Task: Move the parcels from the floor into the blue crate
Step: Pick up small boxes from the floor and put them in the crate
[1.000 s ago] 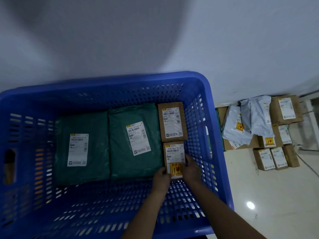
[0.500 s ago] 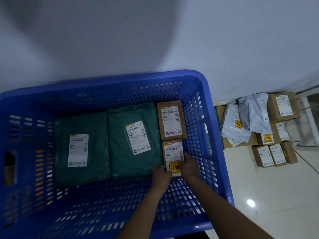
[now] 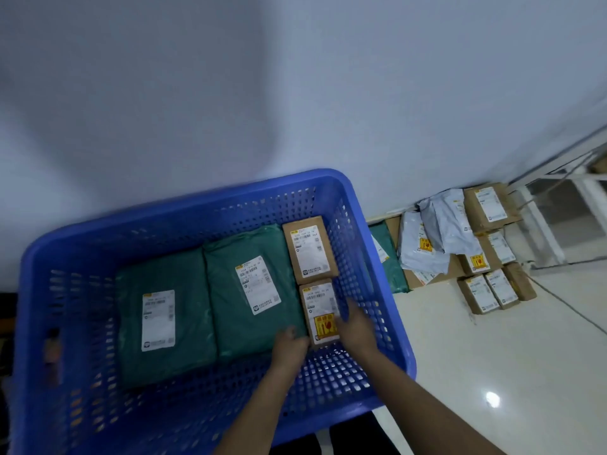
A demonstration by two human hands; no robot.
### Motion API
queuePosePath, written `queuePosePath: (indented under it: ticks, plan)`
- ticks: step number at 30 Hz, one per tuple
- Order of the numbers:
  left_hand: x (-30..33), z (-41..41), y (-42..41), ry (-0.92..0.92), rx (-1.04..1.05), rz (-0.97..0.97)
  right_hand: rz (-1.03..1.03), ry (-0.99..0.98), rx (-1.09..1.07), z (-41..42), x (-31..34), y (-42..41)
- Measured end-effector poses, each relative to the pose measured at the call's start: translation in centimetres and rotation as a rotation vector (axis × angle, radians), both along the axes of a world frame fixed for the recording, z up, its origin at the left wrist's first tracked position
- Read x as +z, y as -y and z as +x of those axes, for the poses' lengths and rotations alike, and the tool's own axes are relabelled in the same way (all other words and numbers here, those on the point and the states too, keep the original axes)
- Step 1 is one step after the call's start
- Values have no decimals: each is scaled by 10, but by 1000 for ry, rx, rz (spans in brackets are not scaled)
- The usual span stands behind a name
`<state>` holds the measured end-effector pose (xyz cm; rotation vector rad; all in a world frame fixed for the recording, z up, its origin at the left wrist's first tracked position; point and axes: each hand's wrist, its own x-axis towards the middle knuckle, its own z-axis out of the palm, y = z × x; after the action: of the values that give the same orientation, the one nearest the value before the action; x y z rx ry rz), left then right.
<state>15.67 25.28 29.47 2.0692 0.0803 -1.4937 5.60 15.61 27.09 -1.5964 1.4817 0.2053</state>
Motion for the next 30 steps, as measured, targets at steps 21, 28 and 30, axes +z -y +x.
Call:
queuePosePath:
  ticks: [21,28,30]
  plan:
    - [247,-102,148,358,-185,-359,-145,393,-178,-160,240,112]
    - [252,-284,218,220,-223,-359,-171,349,-288,-368,263,179]
    - [254,-327,237,188,-226,-360,-181,299,-318,-421,269,195]
